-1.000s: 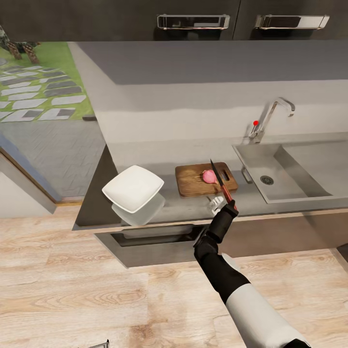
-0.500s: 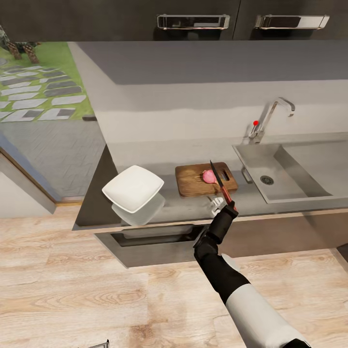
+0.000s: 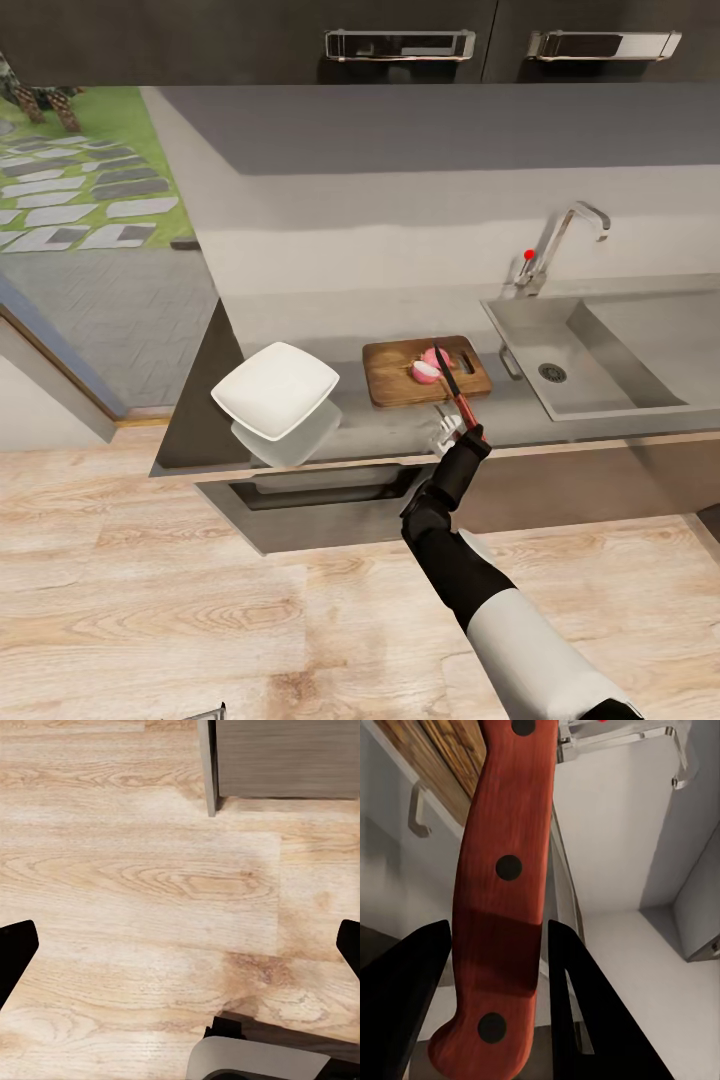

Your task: In the kitchen, take the Vidalia onion out of the sink, dice it on the chopping board with the paring knife, put the diced onion into the bowl on the countertop, then place both the paring knife and the chopping board into the sink.

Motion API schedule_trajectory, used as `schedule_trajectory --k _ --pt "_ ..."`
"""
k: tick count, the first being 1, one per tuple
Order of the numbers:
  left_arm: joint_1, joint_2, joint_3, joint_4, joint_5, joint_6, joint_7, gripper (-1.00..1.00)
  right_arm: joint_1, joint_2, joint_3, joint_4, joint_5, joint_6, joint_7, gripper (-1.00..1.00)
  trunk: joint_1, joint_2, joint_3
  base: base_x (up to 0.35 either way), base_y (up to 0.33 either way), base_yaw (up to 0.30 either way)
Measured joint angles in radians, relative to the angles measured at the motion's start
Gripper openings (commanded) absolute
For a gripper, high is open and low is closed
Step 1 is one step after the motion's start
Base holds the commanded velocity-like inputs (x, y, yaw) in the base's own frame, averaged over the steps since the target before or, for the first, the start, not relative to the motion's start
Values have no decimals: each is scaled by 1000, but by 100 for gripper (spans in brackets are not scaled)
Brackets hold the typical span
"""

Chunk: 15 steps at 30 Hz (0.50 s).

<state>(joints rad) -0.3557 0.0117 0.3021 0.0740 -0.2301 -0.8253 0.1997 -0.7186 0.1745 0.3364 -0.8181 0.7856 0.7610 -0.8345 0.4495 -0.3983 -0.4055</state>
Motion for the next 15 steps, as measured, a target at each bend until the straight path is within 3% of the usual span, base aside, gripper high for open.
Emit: schedule_trajectory --k 11,15 --pt "0 0 0 0 0 1 0 100 0 0 0 -13 3 0 -6 -100 0 0 0 0 0 0" --pt "0 0 0 0 0 1 0 100 0 0 0 -68 6 2 -8 -100 0 0 0 0 0 0"
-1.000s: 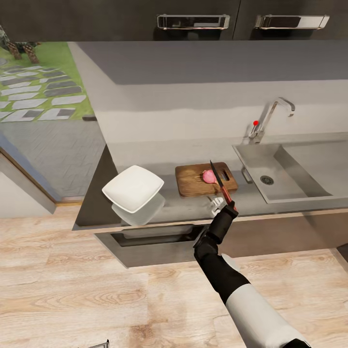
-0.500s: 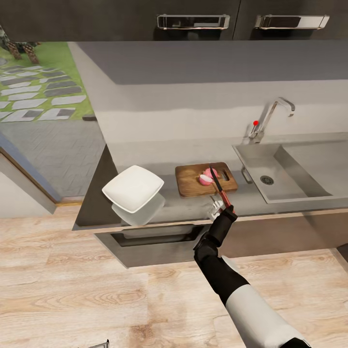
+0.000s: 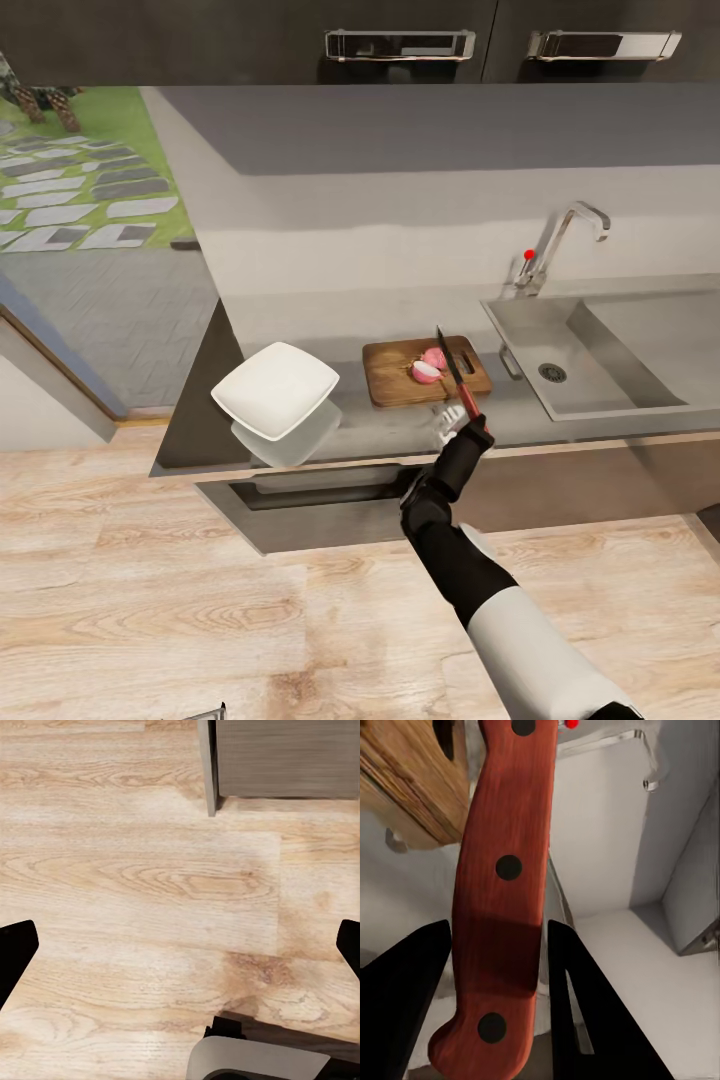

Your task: In the kitchen, take the Vidalia onion out of the sink, dice it on the chopping board with the paring knife, put the diced onion into the bowl on the countertop, then place both the paring knife and the chopping board into the sink.

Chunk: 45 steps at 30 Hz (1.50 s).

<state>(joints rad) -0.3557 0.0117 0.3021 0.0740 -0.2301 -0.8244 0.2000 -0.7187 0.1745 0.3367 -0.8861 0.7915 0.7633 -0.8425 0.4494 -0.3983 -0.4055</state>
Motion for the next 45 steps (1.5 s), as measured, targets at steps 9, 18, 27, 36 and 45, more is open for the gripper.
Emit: schedule_trajectory --k 9,18,27,36,45 --pt "0 -1 0 0 0 0 0 100 0 0 4 -94 -3 11 3 -100 0 0 0 0 0 0" --pt "0 -1 0 0 0 -1 0 100 0 0 7 -86 -6 11 59 -100 0 0 0 0 0 0" --pt "0 -1 0 0 0 0 0 100 0 0 7 -85 -5 13 145 -100 0 0 0 0 0 0" --pt "0 -2 0 0 0 0 -1 100 0 0 7 -84 -5 13 147 -100 0 0 0 0 135 0" --pt "0 -2 0 0 0 0 0 100 0 0 7 -56 0 15 148 -100 0 0 0 0 39 0"
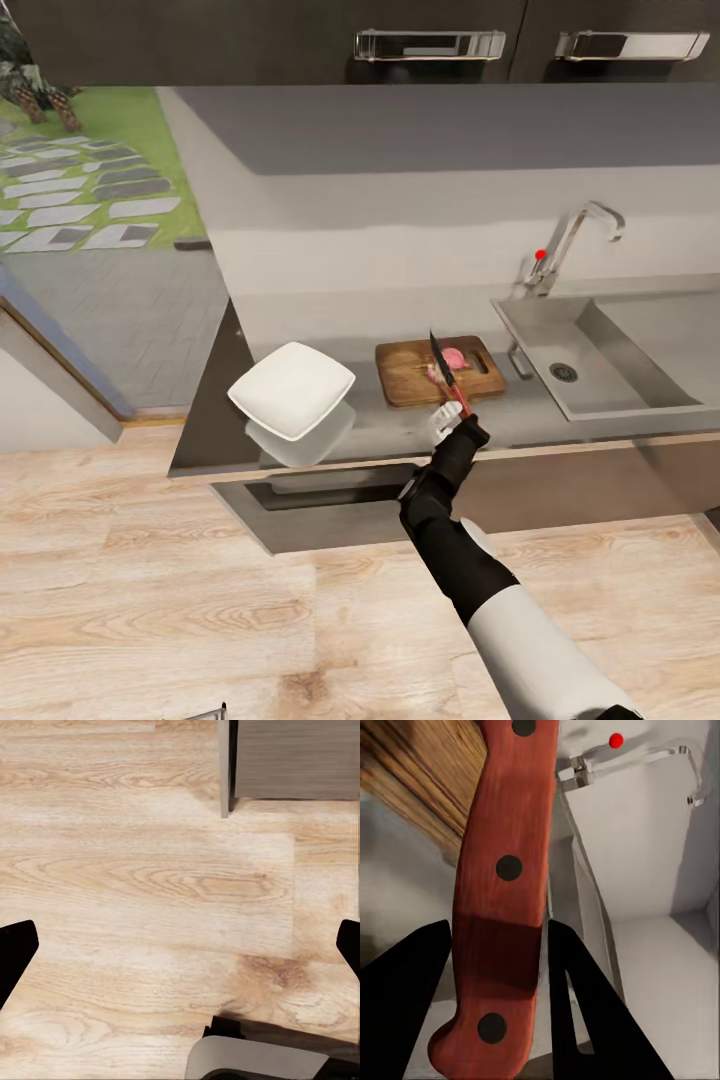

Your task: In the kitchen, take the Vidalia onion out of the sink, dice it on the chopping board with the paring knife, put the diced onion into the bowl on the countertop, then place both the paring knife and the chopping board into the sink.

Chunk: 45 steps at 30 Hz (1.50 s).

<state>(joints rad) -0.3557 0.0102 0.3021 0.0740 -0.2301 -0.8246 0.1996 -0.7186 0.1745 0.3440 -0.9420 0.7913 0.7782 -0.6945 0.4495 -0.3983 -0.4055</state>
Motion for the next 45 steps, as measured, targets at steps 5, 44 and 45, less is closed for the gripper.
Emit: schedule_trajectory --k 5,44,45 --pt "0 0 0 0 0 0 0 100 0 0 -5 97 26 -8 12 -100 0 0 0 0 0 0" --pt "0 -2 0 0 0 19 1 100 0 0 -9 -66 -4 -39 -4 -100 0 0 0 4 -74 0" --pt "0 -2 0 0 0 21 1 100 0 0 -9 -65 -4 -39 -3 -100 0 0 0 182 -3 0"
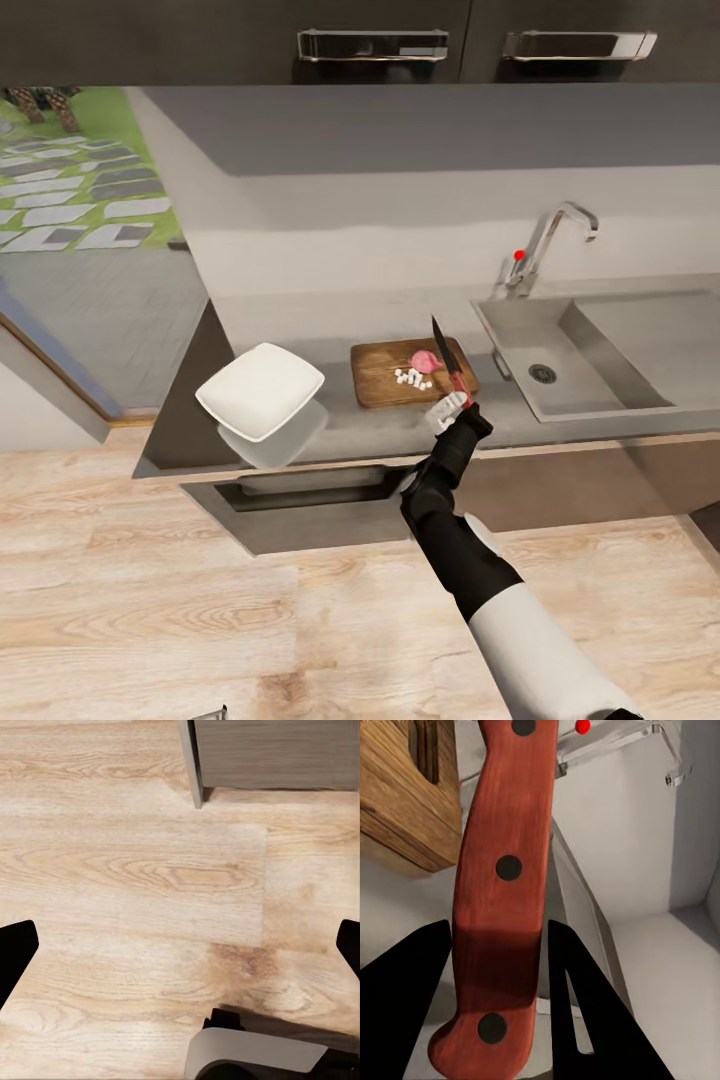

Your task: In the kitchen, take the Vidalia onion out of the sink, dice it on the chopping board with the paring knife, put the diced onion into the bowl on the countertop, then place both the paring knife and the chopping board into the sink.

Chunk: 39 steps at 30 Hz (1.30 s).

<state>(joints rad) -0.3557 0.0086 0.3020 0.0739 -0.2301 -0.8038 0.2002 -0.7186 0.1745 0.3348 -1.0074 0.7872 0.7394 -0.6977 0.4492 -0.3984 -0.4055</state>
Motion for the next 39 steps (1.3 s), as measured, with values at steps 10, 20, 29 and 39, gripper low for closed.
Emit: schedule_trajectory --k 10,20,29,39 --pt "0 0 0 0 0 1 0 100 0 0 0 19 0 0 3 -100 0 0 0 53 10 0" --pt "0 0 0 0 0 1 0 100 0 0 0 65 -4 -2 7 -100 0 0 0 0 0 0" --pt "0 0 0 0 0 1 0 100 0 0 0 100 -2 -3 8 -100 0 0 0 0 0 0" --pt "0 0 0 0 0 1 0 100 0 0 0 100 -2 -4 62 -100 0 0 0 0 0 0"
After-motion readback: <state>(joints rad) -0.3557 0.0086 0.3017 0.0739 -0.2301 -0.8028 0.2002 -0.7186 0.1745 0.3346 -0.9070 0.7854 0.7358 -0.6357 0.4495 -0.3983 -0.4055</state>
